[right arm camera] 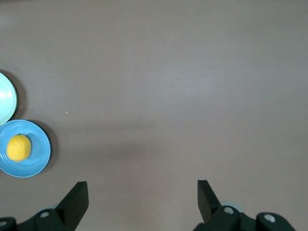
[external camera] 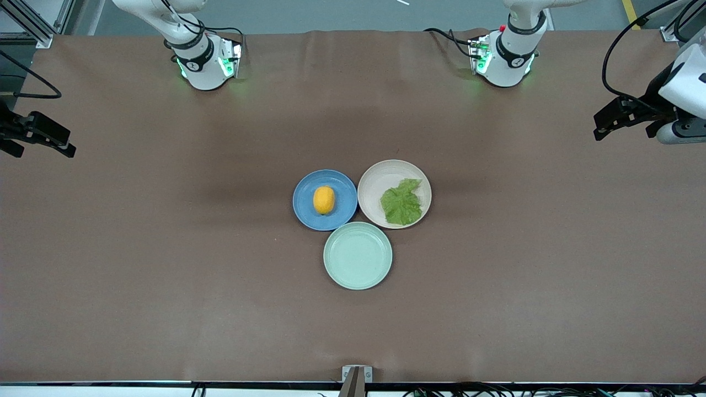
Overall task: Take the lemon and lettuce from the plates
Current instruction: 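Move the right gripper to the lemon while the left gripper reaches the lettuce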
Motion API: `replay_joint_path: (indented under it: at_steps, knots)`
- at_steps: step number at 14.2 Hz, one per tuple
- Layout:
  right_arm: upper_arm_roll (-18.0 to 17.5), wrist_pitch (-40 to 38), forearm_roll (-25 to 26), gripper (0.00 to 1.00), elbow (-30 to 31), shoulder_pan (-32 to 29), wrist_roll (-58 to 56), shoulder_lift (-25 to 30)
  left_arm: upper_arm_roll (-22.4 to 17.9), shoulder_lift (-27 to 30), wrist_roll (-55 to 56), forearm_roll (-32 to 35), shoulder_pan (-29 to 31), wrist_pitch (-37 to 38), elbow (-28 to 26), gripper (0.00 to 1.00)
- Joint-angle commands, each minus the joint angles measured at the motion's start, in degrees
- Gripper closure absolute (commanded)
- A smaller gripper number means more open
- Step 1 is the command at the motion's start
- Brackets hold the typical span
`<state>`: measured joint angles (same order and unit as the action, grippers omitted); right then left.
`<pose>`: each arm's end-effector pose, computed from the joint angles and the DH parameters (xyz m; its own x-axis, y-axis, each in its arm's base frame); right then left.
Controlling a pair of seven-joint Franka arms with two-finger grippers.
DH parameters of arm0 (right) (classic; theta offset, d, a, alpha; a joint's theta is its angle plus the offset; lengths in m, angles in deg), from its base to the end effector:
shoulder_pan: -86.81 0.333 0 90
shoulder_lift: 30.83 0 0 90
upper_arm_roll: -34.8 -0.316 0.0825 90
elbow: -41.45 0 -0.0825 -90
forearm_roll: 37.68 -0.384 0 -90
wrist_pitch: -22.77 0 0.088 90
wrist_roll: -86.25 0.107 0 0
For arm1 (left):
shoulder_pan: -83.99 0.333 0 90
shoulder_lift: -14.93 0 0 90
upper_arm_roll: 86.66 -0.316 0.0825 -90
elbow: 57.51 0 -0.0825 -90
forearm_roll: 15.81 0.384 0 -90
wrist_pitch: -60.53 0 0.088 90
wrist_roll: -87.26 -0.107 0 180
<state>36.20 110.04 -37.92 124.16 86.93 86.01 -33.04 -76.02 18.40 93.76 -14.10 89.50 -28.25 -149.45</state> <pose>0.5620 -0.0118 0.6585 0.9990 -0.0179 0.0410 -0.0178 -0.9998 -0.0031 0.5316 -0.0477 0.6391 0.9997 0.0247 0.0090 0.0251 -0.9989 -0.0402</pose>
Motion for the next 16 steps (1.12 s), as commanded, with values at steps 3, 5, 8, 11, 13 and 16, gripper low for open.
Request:
replay_joint_path:
  at_steps: [3,5,8,11,13,16]
  knots:
    - [-0.4,-0.4,0.4,0.00,-0.9,-0.5,0.1,-0.2,-0.4,-0.7,-1.8,1.2,0.6,1.1,1.2,0.00]
    - [-0.5,-0.4,0.1,0.00,-0.9,-0.4,0.1,-0.2,-0.4,-2.7,-1.8,1.3,0.4,1.1,3.0,0.00]
    - [-1.0,-0.4,-0.7,0.00,-0.9,1.1,0.5,-0.3,0.0,-5.1,-0.4,1.2,-0.1,1.1,2.1,0.00]
    - [-1.1,-0.3,-1.4,0.00,-0.8,8.3,1.6,-1.4,1.5,-6.9,8.5,0.2,-0.5,-2.7,-1.2,0.00]
    - [-1.1,0.1,-2.0,0.00,-0.8,12.1,6.4,-3.5,3.6,-8.2,14.2,-1.1,-0.5,-6.0,-3.8,0.00]
    - [-1.0,3.9,-1.6,0.00,-0.8,17.9,12.6,-6.8,7.6,-8.5,27.8,-2.4,-0.3,-14.2,-11.4,0.00]
